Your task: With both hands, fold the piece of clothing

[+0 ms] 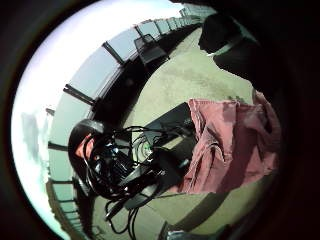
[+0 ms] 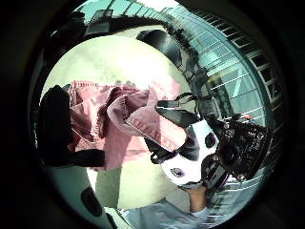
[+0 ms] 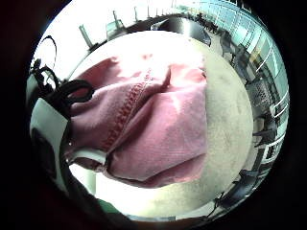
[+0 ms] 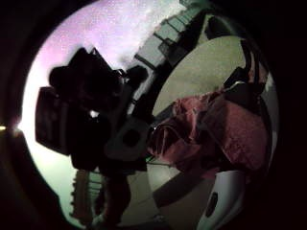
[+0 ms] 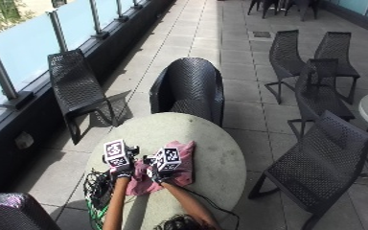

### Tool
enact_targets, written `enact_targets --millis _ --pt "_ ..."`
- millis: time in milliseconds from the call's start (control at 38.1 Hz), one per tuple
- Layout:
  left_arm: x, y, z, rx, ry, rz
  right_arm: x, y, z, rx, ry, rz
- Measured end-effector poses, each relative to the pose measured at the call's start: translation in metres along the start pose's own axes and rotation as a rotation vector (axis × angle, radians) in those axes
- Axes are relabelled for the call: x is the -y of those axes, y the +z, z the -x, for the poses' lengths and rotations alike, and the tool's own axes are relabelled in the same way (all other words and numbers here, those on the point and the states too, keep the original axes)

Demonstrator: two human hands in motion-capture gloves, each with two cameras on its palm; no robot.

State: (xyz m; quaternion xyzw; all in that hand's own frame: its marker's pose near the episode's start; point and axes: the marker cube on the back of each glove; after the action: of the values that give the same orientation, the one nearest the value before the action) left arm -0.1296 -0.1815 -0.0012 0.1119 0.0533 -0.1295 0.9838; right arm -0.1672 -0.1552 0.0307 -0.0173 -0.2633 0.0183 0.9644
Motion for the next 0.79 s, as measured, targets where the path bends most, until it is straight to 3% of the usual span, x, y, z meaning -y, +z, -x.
enact_targets --millis 105,341,420,525,578,683,788 --pt "-0.003 0.004 0.011 -0.008 -0.015 0.018 0.014 0.034 0.016 0.002 -0.181 -0.123" --pt "-0.011 0.010 0.031 -0.012 -0.053 0.042 -0.004 0.036 0.037 -0.123 -0.281 -0.214" --pt "-0.009 0.016 0.035 -0.007 -0.049 0.051 -0.010 0.034 0.036 -0.100 -0.352 -0.122" --pt "-0.012 0.005 0.032 0.029 -0.024 0.048 -0.016 -0.008 0.002 -0.175 -0.499 0.159" --pt "-0.012 0.001 0.028 0.055 -0.010 0.048 -0.014 -0.041 -0.026 -0.302 -0.476 0.240" --pt "-0.014 -0.008 0.013 0.110 0.027 0.042 -0.009 -0.092 -0.083 -0.613 -0.250 0.339" --pt "-0.016 -0.011 -0.008 0.158 0.057 0.043 0.021 -0.122 -0.141 -0.816 -0.090 0.122"
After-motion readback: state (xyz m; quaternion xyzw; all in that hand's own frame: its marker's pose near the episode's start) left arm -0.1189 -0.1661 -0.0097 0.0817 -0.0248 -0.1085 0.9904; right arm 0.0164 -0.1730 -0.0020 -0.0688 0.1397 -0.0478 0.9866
